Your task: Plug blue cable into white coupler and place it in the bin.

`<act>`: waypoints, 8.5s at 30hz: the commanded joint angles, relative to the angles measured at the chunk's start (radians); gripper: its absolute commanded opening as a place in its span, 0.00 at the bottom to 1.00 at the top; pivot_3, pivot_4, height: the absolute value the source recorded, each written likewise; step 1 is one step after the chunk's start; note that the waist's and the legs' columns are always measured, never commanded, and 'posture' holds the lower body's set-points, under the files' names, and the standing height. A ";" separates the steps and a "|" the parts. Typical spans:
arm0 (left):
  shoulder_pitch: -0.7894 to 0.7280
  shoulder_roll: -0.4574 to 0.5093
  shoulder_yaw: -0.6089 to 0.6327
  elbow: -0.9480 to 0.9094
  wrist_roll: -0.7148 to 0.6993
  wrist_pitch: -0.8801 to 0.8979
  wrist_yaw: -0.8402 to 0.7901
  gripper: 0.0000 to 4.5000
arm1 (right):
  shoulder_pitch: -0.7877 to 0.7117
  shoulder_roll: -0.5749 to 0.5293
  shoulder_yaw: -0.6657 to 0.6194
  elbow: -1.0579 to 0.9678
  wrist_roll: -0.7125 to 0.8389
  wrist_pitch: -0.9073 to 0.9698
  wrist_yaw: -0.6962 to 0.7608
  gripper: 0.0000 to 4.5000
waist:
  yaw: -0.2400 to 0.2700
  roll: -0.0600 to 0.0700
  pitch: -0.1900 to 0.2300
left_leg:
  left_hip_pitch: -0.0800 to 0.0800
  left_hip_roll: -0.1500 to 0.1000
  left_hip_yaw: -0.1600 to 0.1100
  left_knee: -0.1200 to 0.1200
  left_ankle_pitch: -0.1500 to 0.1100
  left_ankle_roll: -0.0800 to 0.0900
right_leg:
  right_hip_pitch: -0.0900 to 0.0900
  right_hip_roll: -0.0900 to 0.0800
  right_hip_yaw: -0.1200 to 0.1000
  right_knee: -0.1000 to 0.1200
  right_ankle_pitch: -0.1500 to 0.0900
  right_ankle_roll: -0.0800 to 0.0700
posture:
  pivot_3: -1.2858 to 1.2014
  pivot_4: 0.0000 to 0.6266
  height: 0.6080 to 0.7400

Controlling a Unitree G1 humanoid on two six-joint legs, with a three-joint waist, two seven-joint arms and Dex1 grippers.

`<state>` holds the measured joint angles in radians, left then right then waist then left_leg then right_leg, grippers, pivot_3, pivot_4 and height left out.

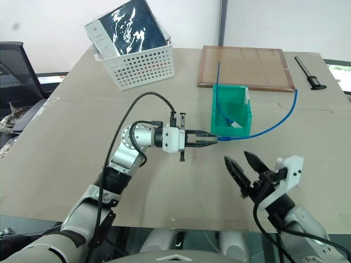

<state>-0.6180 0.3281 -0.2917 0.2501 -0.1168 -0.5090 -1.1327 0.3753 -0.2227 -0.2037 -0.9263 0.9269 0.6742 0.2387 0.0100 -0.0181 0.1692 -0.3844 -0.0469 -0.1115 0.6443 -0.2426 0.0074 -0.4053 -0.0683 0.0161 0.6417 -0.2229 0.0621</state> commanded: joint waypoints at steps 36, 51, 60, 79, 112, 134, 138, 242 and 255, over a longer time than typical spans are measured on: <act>0.134 0.056 0.000 -0.124 0.049 -0.011 0.195 0.00 | -0.406 -0.056 0.117 0.237 0.295 0.024 -0.187 0.03 | -0.024 0.000 0.000 | 0.000 -0.001 -0.001 -0.001 0.000 0.000 | 0.000 0.002 0.001 0.001 0.000 0.000 | 0.52 0.24 0.99; 0.373 0.292 0.391 -0.297 -0.281 0.556 0.290 0.94 | -0.416 -0.149 0.122 0.266 0.277 0.028 -0.110 0.00 | -0.029 0.001 0.000 | 0.001 0.002 -0.001 -0.002 0.000 0.000 | 0.000 0.004 0.001 0.001 0.000 0.000 | 0.52 0.24 0.99; 0.455 0.404 0.476 -0.228 -0.288 0.617 0.181 0.94 | -0.447 -0.141 0.165 0.301 0.241 0.036 -0.063 0.00 | -0.022 0.001 0.000 | 0.001 0.001 -0.001 -0.002 0.000 0.000 | 0.000 0.003 0.001 0.000 0.000 -0.001 | 0.52 0.24 0.99; 0.029 0.404 0.240 0.448 -0.044 0.259 -0.182 0.94 | -0.386 -0.145 0.161 0.236 0.192 0.026 -0.085 0.00 | -0.027 0.000 0.000 | -0.001 0.001 0.002 -0.004 0.000 0.000 | -0.004 0.003 0.002 0.000 0.000 -0.001 | 0.52 0.24 0.99; 0.066 0.104 -0.034 0.055 0.051 0.475 -0.076 0.09 | -0.657 -0.436 0.405 0.443 -0.316 -0.099 0.429 0.00 | -0.028 -0.001 0.000 | -0.001 0.001 0.007 -0.001 0.000 0.000 | -0.003 0.005 0.002 0.001 0.000 0.000 | 0.52 0.24 0.99; 0.024 0.060 -0.078 0.218 0.080 0.340 -0.125 0.09 | -0.851 -0.352 0.549 0.772 -0.584 -0.221 0.745 0.00 | -0.021 -0.001 0.000 | -0.003 -0.002 0.000 0.003 0.000 0.000 | -0.002 0.002 0.001 0.001 0.001 0.001 | 0.52 0.24 0.99; 0.024 0.057 -0.079 0.221 0.081 0.337 -0.124 0.09 | -0.865 -0.362 0.580 0.812 -0.637 -0.239 0.787 0.00 | -0.021 -0.001 0.000 | -0.003 -0.002 0.000 0.003 0.000 0.000 | -0.002 0.002 0.001 0.001 0.001 0.001 | 0.52 0.24 0.99; 0.020 0.024 0.009 0.030 -0.025 0.582 -0.088 0.09 | -0.798 -0.276 0.236 0.612 -0.516 -0.217 0.733 0.79 | -0.022 0.005 -0.014 | -0.011 -0.004 -0.008 0.004 0.000 0.000 | -0.007 -0.001 -0.005 0.001 0.001 0.001 | 0.52 0.24 0.99; -0.638 -0.226 0.252 0.405 -0.201 1.362 0.339 0.09 | -0.179 -0.314 -0.143 0.050 -0.604 -0.093 0.310 0.85 | -0.009 -0.003 -0.006 | -0.014 -0.011 -0.010 0.007 0.000 0.000 | -0.004 -0.003 -0.013 0.000 -0.003 0.009 | 0.52 0.24 0.99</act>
<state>-1.2246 0.1355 -0.0519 0.5394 -0.3176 0.8504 -0.8300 0.1796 -0.5545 -0.2951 -0.8013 0.3372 0.5879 0.6037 0.0014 -0.0207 0.1634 -0.3968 -0.0572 -0.1205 0.6499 -0.2426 0.0074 -0.4092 -0.0714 0.0048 0.6417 -0.2263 0.0713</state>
